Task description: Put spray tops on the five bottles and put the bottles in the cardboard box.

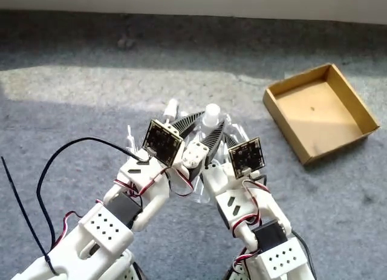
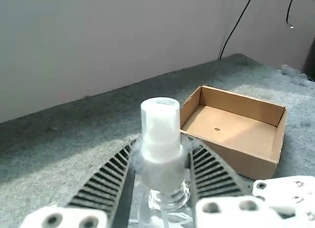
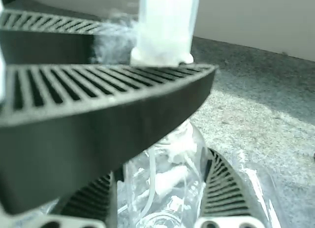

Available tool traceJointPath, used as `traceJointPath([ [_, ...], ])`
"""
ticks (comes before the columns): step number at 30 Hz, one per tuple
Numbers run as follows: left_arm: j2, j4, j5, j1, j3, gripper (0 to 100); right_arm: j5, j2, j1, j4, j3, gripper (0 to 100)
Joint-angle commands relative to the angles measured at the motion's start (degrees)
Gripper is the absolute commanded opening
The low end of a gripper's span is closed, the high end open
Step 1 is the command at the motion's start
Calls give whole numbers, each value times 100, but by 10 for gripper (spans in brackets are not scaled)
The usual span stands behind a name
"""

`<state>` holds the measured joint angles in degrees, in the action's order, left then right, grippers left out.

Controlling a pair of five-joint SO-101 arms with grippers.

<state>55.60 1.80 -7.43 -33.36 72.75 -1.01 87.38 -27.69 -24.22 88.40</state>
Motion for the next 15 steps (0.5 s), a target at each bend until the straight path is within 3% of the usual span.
traceJointPath([
  [1,-22,62,88,-154,-171,4,-9,66,-4,-57,-409,80],
  [15,-75,62,88,-145,-629,4,-18,57,-13,-57,-409,80],
])
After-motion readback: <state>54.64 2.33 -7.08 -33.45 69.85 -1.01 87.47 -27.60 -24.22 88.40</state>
